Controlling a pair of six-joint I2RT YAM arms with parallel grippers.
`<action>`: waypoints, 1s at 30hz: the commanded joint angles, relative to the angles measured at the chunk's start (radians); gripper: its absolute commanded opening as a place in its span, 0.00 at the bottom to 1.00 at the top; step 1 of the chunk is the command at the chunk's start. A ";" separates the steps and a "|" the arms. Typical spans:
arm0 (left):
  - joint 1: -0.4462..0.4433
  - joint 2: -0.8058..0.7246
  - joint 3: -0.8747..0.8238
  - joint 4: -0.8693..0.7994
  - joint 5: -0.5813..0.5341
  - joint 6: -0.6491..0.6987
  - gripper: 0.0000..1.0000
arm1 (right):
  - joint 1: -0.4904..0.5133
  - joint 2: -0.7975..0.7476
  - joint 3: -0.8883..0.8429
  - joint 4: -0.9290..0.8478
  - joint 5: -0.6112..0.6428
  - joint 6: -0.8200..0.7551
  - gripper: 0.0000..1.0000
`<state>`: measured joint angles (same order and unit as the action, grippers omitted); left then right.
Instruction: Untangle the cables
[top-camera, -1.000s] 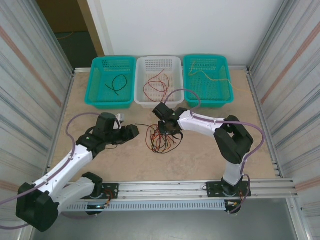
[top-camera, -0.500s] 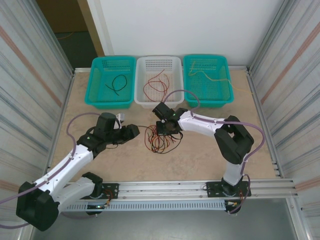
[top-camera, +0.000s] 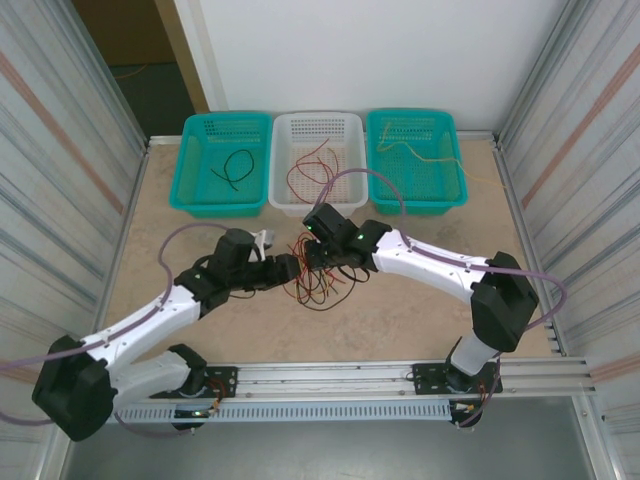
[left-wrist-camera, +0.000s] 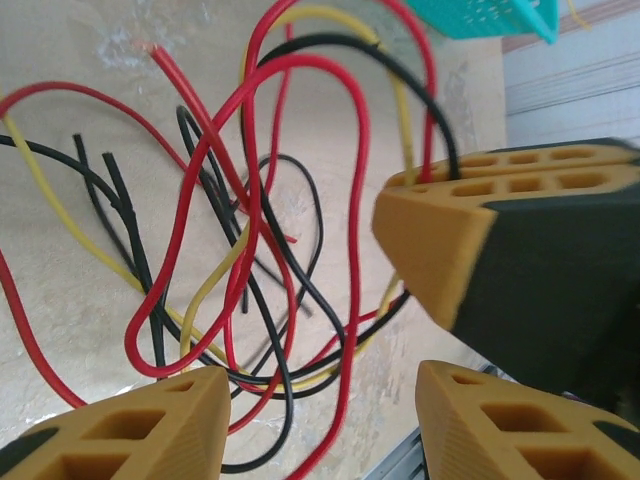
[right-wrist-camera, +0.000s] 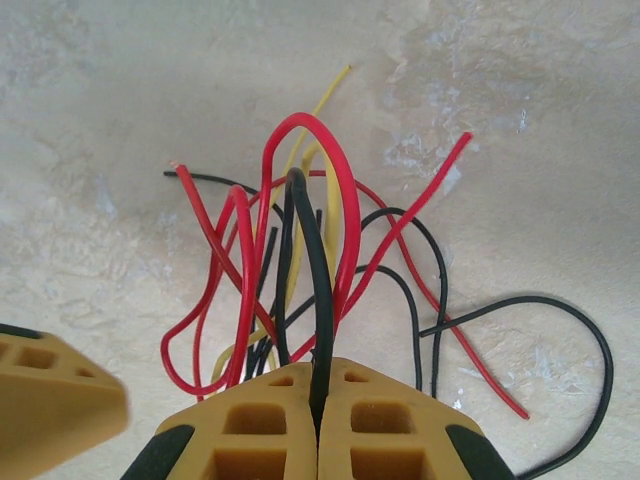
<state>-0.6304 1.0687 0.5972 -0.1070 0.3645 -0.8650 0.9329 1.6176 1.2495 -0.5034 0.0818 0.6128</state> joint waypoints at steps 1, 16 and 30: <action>-0.017 0.056 0.009 0.060 -0.026 0.013 0.50 | 0.001 -0.043 -0.010 0.000 0.008 -0.025 0.00; -0.062 0.130 0.062 0.077 -0.036 0.049 0.18 | 0.006 -0.073 -0.036 -0.006 0.006 -0.038 0.00; -0.062 0.122 0.077 0.024 -0.050 0.089 0.10 | 0.006 -0.082 -0.034 -0.009 0.009 -0.045 0.00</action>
<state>-0.6895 1.2118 0.6498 -0.0639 0.3214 -0.7845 0.9329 1.5745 1.2205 -0.5014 0.0788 0.5900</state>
